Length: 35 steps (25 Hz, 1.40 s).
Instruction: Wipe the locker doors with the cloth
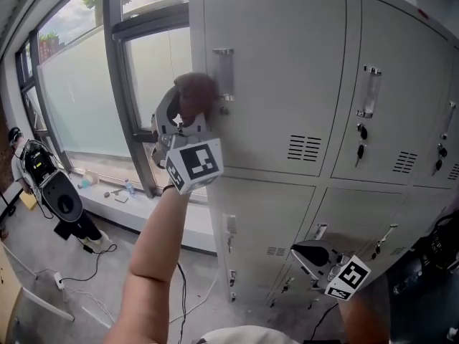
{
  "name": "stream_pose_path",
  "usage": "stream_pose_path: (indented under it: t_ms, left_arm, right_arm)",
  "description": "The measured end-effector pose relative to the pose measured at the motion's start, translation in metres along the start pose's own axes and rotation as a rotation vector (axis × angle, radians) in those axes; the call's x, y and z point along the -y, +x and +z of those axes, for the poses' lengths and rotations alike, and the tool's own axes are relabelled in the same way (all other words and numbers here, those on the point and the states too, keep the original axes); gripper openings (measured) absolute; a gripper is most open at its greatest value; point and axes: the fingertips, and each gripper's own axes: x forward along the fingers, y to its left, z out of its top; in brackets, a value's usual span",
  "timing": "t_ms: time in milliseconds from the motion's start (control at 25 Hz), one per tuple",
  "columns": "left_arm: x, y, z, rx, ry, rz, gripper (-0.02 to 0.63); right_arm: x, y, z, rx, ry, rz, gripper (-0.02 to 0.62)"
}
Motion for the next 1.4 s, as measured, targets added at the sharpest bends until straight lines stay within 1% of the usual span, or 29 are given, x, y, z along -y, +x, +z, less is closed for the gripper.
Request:
stream_pose_path:
  t_ms: [120,240,320,440,560,640,760,840,960,1080,1200,1280,1400]
  left_arm:
    - [0.006,0.006,0.02,0.038,0.036,-0.001,0.067]
    - [0.03,0.009,0.052,0.101,0.032,-0.041,0.067]
    - [0.049,0.011,0.073,0.14,0.044,-0.077,0.067]
    - [0.087,0.012,0.106,0.199,0.095,-0.148,0.067]
    - [0.135,0.005,0.142,0.279,0.2,-0.239,0.067]
    - [0.165,-0.002,0.165,0.332,0.264,-0.306,0.067]
    - [0.206,-0.013,0.194,0.398,0.292,-0.417,0.067]
    - [0.222,-0.015,0.208,0.427,0.321,-0.452,0.067]
    - [0.224,-0.009,0.217,0.455,0.369,-0.441,0.067]
    - [0.208,0.001,0.214,0.448,0.376,-0.401,0.067]
    - [0.17,0.015,0.193,0.382,0.314,-0.331,0.067]
    - [0.139,0.025,0.173,0.322,0.27,-0.282,0.067]
    - [0.095,0.041,0.144,0.219,0.217,-0.234,0.067]
  right_arm:
    - [0.001,-0.001,0.001,0.001,-0.001,-0.007,0.018]
    - [0.0,-0.006,0.003,0.005,-0.007,-0.023,0.018]
    - [0.002,-0.013,0.003,0.004,-0.012,-0.038,0.018]
    - [0.008,-0.027,0.002,-0.001,-0.011,-0.078,0.018]
    - [0.012,-0.041,-0.001,-0.003,-0.004,-0.118,0.018]
    - [0.012,-0.045,0.001,-0.003,-0.011,-0.127,0.018]
    - [0.013,-0.05,0.006,-0.002,-0.026,-0.133,0.018]
    - [0.014,-0.054,0.008,-0.001,-0.033,-0.14,0.018]
    - [0.014,-0.058,0.009,0.002,-0.034,-0.149,0.018]
    - [0.014,-0.057,0.009,0.002,-0.034,-0.146,0.018]
    - [0.009,-0.053,0.009,-0.005,-0.043,-0.129,0.018]
    - [0.007,-0.051,0.008,-0.013,-0.044,-0.116,0.018]
    - [0.007,-0.045,0.006,-0.029,-0.042,-0.098,0.018]
